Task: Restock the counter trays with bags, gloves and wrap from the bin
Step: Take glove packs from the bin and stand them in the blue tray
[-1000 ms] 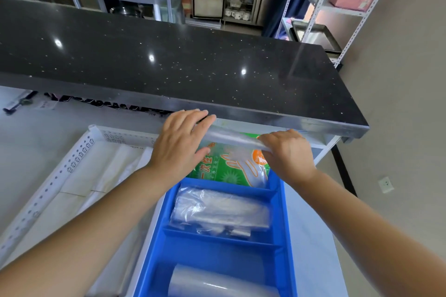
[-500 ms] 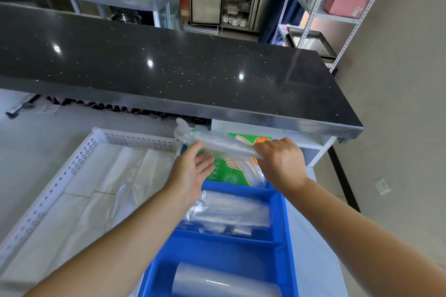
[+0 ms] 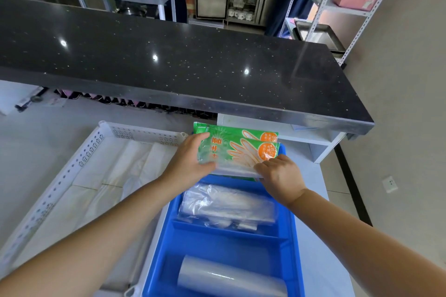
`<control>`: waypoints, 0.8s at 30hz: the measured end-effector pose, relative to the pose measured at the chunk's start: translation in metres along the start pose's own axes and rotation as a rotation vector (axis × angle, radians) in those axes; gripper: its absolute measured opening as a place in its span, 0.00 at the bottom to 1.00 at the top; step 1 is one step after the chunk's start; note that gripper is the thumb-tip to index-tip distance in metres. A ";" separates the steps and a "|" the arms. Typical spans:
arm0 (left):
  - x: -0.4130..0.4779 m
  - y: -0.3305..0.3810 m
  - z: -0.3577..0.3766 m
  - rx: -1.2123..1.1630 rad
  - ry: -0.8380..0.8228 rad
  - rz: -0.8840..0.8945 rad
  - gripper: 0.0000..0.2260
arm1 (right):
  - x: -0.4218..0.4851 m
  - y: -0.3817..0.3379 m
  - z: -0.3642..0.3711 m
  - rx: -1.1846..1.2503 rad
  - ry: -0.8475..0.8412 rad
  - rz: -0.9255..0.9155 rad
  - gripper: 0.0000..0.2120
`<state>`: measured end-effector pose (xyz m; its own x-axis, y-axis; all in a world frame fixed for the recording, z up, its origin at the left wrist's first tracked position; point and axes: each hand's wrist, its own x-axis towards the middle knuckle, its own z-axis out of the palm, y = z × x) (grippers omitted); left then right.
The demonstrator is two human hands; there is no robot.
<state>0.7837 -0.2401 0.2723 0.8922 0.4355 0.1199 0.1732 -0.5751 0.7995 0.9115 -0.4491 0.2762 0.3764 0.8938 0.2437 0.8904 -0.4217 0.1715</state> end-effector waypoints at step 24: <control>0.034 -0.012 0.007 0.782 -0.226 0.342 0.14 | 0.011 0.002 0.011 0.208 -0.131 0.138 0.10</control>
<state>0.8150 -0.2230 0.2629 0.9942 0.0532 0.0932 0.0438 -0.9941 0.0992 0.9209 -0.4382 0.2684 0.5157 0.8478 0.1235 0.8566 -0.5126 -0.0581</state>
